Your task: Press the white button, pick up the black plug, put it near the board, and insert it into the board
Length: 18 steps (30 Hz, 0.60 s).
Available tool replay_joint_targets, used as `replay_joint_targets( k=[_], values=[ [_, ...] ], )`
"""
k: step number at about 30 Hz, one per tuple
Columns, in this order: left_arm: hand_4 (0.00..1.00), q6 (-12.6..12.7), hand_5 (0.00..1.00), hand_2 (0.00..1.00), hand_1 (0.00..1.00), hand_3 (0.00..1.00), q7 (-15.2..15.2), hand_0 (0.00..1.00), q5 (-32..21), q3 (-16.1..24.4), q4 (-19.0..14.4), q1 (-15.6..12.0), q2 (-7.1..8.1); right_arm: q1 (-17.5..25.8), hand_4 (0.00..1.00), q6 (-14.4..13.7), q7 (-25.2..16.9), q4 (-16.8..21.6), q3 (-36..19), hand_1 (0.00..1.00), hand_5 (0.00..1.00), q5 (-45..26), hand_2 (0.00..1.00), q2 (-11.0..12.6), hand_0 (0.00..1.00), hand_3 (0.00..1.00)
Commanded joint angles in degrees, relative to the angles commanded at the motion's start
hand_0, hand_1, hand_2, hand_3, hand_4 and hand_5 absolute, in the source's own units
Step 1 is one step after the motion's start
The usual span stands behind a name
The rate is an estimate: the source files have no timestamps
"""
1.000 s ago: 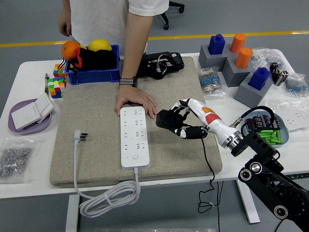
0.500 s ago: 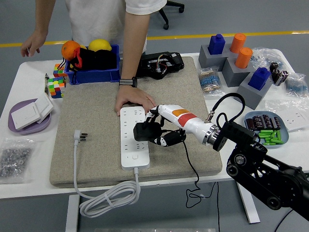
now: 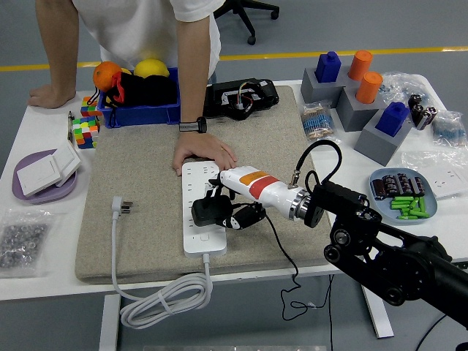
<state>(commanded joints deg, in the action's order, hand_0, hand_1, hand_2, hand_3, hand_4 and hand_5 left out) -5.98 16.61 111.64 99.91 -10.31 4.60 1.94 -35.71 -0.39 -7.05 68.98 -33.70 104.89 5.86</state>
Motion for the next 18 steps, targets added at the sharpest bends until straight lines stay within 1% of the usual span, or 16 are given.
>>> replay_joint_targets(
  k=[7,18],
  values=[
    [0.516,0.12,0.487,0.688,0.729,0.765,0.03,0.779,-0.08,0.23,0.00,-0.05,0.03,-0.34,0.798,0.46,0.09,-1.36,0.18,0.440,0.002,0.68,0.447,-0.04,0.403,0.508],
    [0.516,0.03,0.494,0.688,0.730,0.764,0.06,0.779,0.78,0.51,0.00,0.12,0.06,-0.54,0.802,1.05,0.37,-1.79,0.46,0.439,0.002,0.76,0.448,0.05,0.402,0.509]
  ],
)
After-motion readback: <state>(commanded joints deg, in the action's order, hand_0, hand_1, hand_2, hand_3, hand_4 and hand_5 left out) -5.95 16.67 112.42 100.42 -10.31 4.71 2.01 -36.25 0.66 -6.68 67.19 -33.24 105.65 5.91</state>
